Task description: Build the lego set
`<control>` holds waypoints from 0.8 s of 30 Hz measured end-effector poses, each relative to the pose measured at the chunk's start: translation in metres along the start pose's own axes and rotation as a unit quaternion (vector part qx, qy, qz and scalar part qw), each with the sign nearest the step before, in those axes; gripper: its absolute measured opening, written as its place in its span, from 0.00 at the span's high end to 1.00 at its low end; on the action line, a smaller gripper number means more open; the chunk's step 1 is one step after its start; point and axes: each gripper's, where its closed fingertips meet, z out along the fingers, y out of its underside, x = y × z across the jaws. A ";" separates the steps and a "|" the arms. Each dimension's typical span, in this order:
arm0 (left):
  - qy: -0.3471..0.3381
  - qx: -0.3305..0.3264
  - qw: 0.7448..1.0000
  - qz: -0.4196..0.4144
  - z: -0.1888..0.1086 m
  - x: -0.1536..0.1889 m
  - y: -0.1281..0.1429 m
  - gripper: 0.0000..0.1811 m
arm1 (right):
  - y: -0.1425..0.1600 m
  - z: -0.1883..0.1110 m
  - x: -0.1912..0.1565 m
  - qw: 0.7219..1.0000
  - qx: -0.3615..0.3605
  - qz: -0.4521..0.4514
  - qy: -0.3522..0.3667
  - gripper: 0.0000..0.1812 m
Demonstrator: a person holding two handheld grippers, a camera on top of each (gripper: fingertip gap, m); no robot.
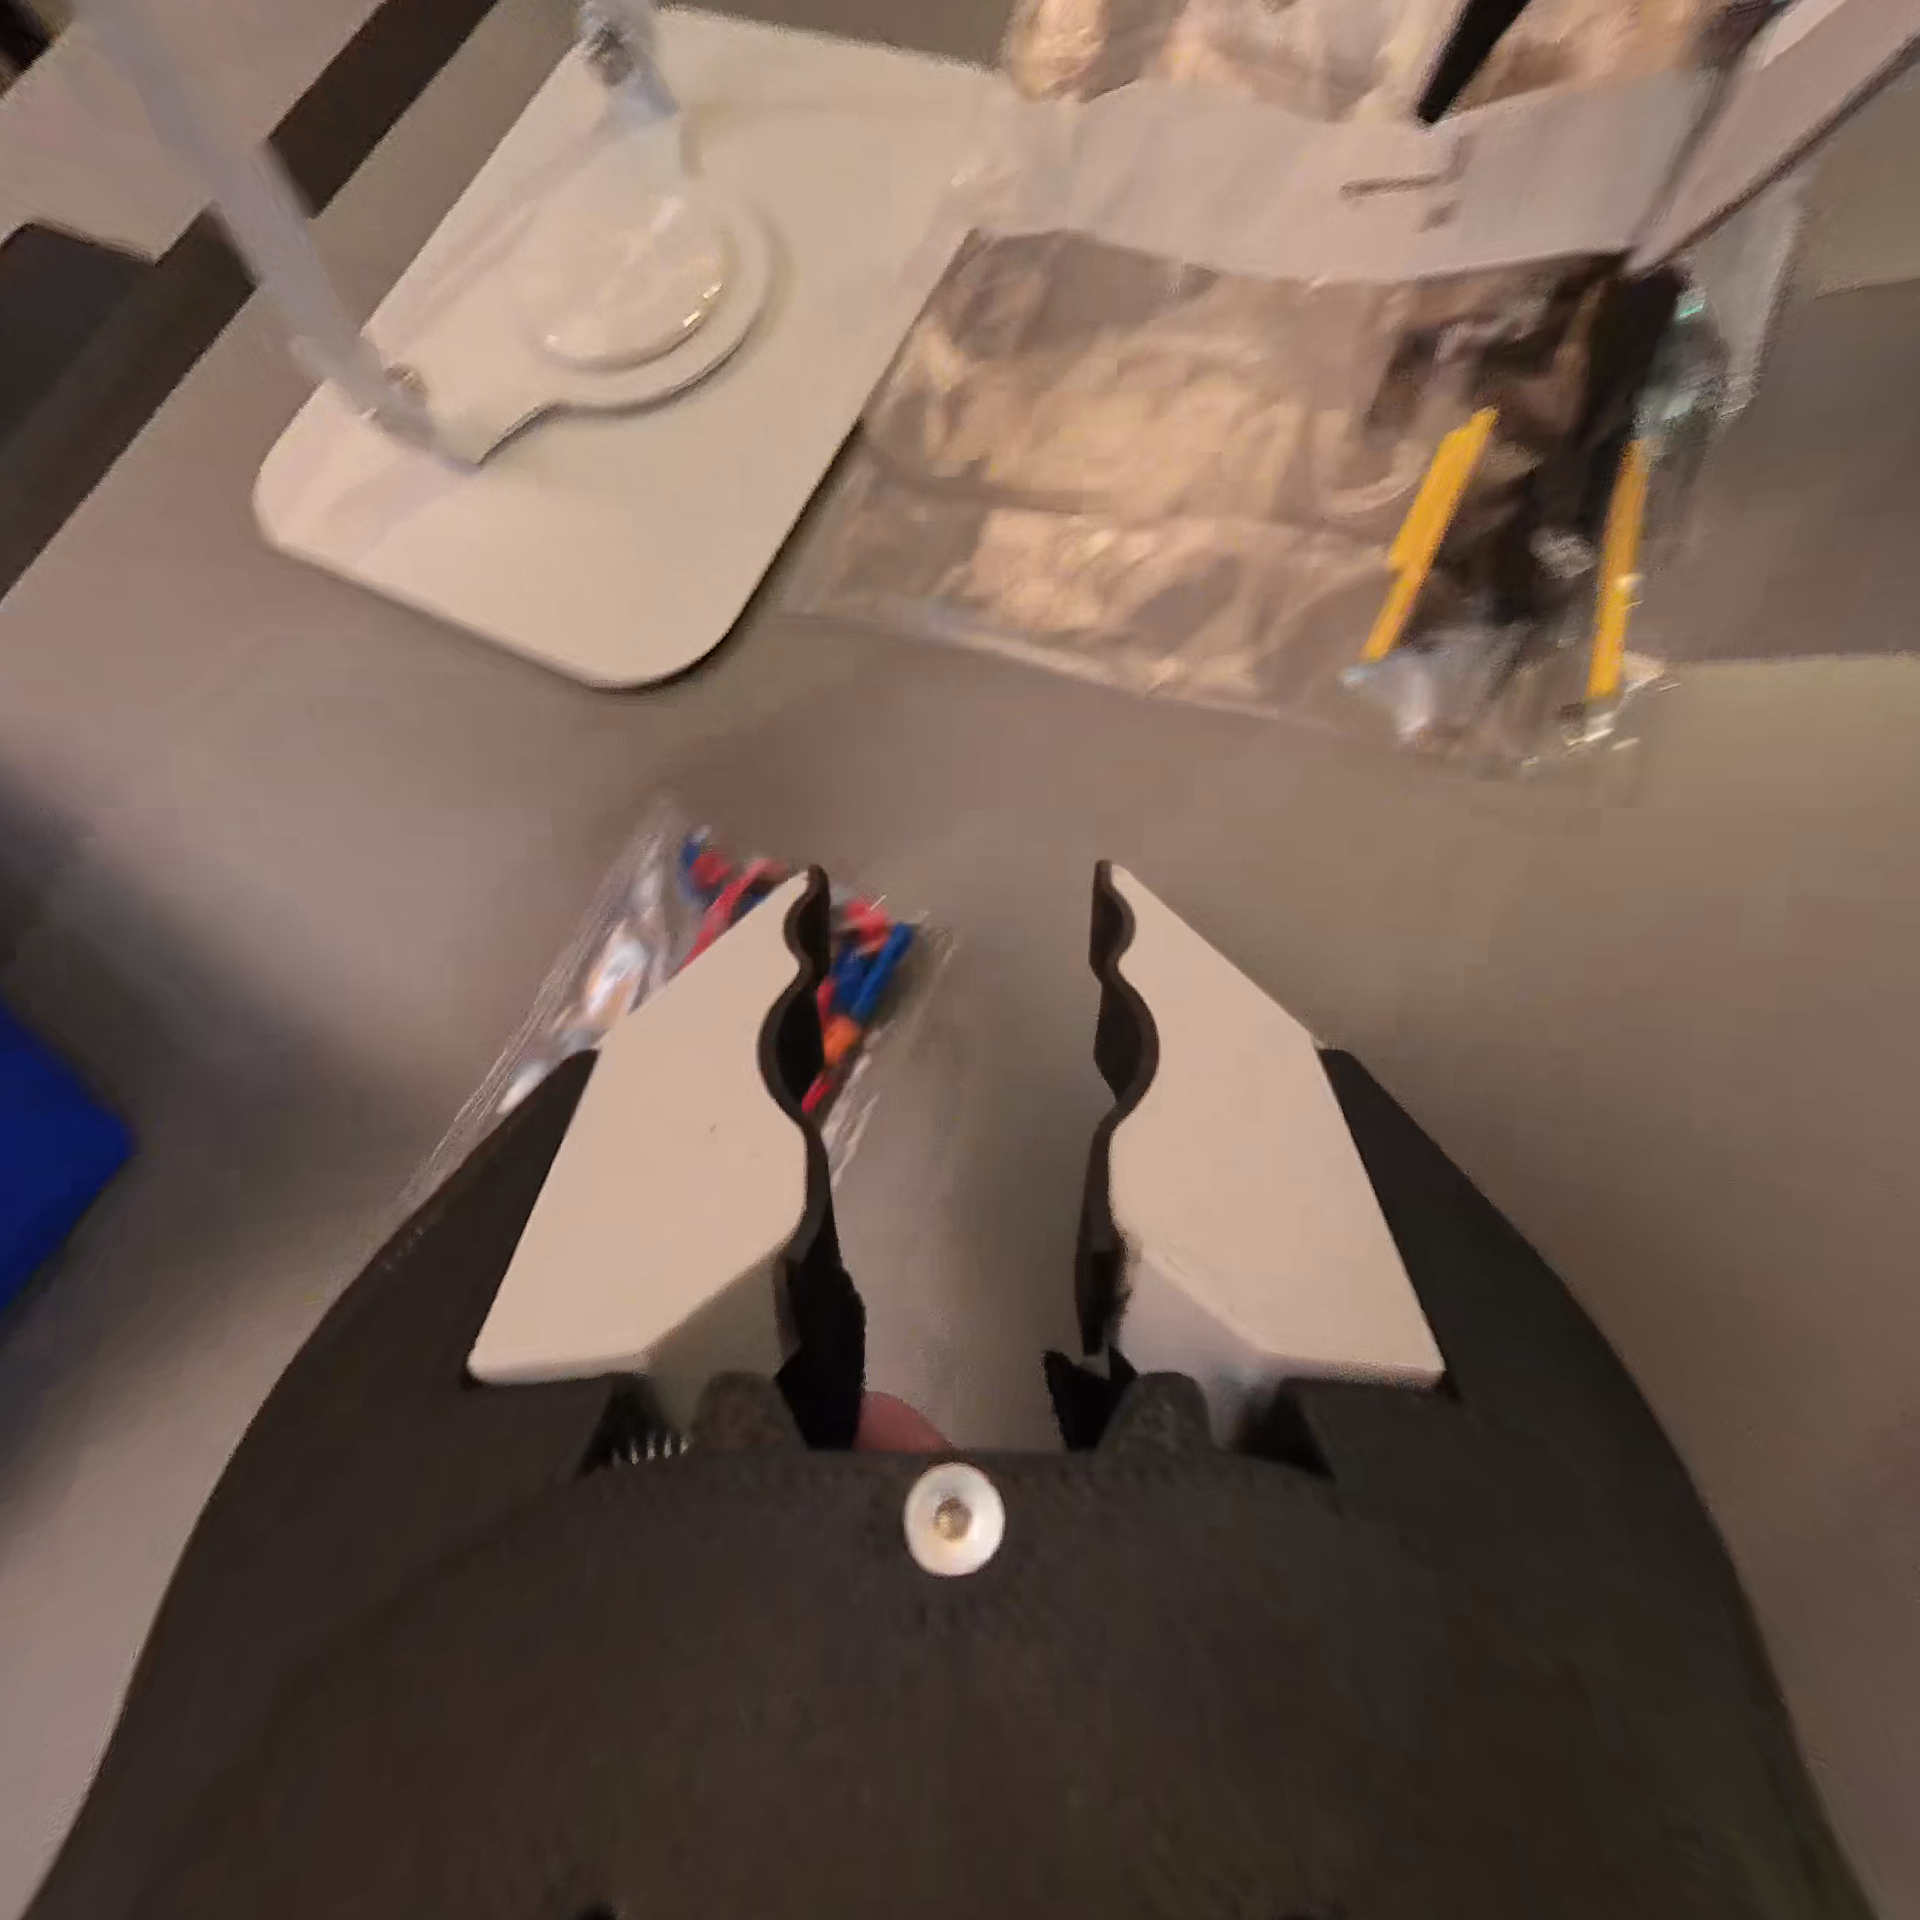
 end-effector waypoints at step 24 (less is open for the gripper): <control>-0.057 -0.047 0.986 -0.146 -0.010 -0.099 0.071 0.69 | -0.112 0.150 -0.051 0.996 -0.035 0.035 -0.077 0.84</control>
